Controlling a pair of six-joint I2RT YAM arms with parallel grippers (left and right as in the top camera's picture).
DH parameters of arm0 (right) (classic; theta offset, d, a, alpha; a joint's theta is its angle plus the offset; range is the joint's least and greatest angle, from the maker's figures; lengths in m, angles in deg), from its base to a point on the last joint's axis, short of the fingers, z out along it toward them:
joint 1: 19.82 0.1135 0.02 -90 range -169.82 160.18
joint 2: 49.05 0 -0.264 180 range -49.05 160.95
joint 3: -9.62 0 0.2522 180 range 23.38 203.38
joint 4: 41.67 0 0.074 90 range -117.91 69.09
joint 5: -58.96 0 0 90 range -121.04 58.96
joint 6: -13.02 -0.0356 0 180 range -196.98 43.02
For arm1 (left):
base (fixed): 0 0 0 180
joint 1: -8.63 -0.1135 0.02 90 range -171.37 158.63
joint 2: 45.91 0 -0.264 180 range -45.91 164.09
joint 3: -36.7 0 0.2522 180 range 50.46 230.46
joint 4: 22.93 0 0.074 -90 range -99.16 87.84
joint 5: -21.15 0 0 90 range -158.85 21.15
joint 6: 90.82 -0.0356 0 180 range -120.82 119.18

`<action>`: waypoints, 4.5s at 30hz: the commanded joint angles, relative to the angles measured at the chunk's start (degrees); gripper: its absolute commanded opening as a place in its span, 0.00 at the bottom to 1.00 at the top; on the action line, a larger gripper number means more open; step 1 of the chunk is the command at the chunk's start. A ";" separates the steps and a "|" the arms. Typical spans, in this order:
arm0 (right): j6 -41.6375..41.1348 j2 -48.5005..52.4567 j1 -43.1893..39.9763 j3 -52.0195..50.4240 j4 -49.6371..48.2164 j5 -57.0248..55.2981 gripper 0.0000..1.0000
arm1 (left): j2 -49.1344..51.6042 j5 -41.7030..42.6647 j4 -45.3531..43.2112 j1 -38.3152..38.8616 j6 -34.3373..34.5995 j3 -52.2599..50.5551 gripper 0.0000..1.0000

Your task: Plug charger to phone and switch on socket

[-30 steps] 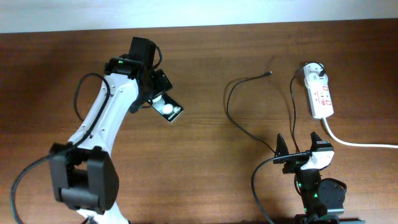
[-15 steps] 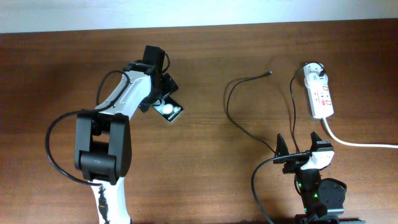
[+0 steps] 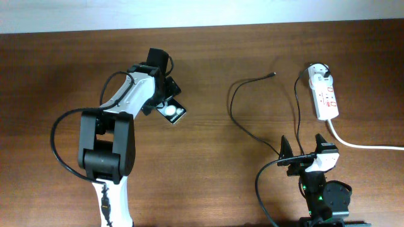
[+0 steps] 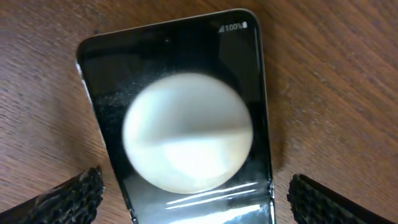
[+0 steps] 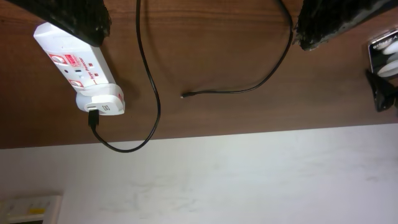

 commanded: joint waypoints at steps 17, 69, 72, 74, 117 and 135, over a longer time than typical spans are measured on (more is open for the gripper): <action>-0.22 -0.31 -0.33 -0.46 0.07 -0.50 0.99 | 1.42 -0.76 -1.66 2.12 -6.43 -7.39 0.72; -0.22 -0.31 -0.33 -0.46 0.07 -0.50 0.99 | -75.54 10.91 36.09 2.08 -4.76 -10.80 0.55; -0.22 -0.31 -0.33 -0.46 0.07 -0.50 0.99 | -73.55 18.43 26.51 2.05 -4.76 -19.69 0.54; -0.22 -0.31 -0.33 -0.46 0.07 -0.50 0.99 | -68.65 22.14 21.00 2.05 -4.79 -23.10 0.54; -38.51 0.85 -0.33 5.53 7.85 40.09 0.99 | -32.02 56.78 6.64 -3.61 -6.71 -23.10 0.56; -36.13 29.92 -0.26 25.79 15.54 46.01 0.99 | -32.02 54.82 5.70 -3.61 -6.71 -23.10 0.57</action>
